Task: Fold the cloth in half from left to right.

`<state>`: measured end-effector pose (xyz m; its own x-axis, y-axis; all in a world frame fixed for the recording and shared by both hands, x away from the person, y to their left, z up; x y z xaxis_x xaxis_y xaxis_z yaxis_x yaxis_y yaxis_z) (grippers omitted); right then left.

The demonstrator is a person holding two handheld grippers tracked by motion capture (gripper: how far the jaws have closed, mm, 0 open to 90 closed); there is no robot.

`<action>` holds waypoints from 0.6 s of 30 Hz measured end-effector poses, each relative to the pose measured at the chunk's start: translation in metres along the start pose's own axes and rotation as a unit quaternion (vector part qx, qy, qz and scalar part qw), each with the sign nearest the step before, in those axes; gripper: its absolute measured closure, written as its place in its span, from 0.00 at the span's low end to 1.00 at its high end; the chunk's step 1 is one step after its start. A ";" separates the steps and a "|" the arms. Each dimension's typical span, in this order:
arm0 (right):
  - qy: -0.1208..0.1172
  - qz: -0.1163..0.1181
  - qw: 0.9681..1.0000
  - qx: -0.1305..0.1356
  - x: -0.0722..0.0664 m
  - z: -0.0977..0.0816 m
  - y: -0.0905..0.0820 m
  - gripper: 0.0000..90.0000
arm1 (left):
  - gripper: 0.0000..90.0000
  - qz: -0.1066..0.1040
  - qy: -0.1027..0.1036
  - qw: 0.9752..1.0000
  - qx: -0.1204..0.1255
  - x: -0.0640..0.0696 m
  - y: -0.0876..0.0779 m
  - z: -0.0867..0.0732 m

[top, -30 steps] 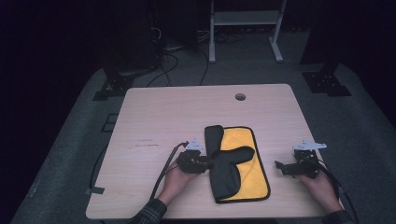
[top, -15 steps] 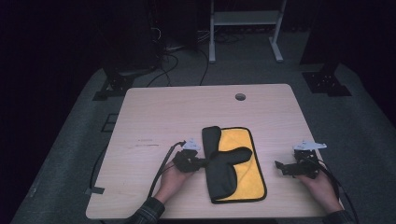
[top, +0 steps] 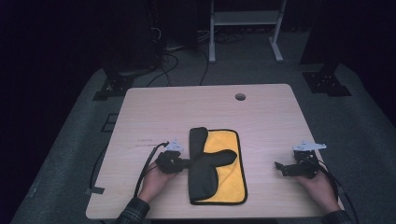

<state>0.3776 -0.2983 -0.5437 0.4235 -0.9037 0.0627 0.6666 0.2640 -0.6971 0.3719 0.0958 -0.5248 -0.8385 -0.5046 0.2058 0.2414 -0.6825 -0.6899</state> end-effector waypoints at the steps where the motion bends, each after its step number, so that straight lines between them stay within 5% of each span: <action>1: -0.004 0.002 1.000 0.000 -0.001 0.000 0.000 0.02 | 0.67 0.003 0.000 1.000 0.001 0.000 -0.002 -0.001; 3: -0.002 0.001 1.000 -0.003 -0.001 0.001 0.000 0.04 | 0.60 0.016 -0.002 1.000 -0.003 -0.002 -0.007 -0.006; 4: -0.008 0.006 1.000 -0.008 -0.004 0.003 -0.003 0.16 | 0.44 0.021 -0.001 1.000 -0.003 -0.003 -0.010 -0.008; 10: -0.018 0.032 0.999 0.003 -0.017 0.015 -0.005 0.16 | 0.20 0.064 0.024 0.997 -0.023 -0.004 -0.026 -0.031; 18: -0.021 0.066 0.997 0.018 -0.032 0.034 -0.004 0.20 | 0.02 0.069 0.009 0.997 -0.028 -0.010 -0.040 -0.053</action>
<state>0.3826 -0.2588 -0.5185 0.5333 -0.8459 0.0023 0.6249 0.3921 -0.6751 0.3445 0.1559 -0.5359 -0.8077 -0.5821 0.0941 0.3284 -0.5767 -0.7481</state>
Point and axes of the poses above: each handheld gripper's, and its own axes: y roughly forward along the jaws, z roughly out of its top, x roughly to its right, the point moved 8 cm from there along y, roughly forward along the jaws, and after that the axes turned 6 degrees about -z, right-handed, at the moved point
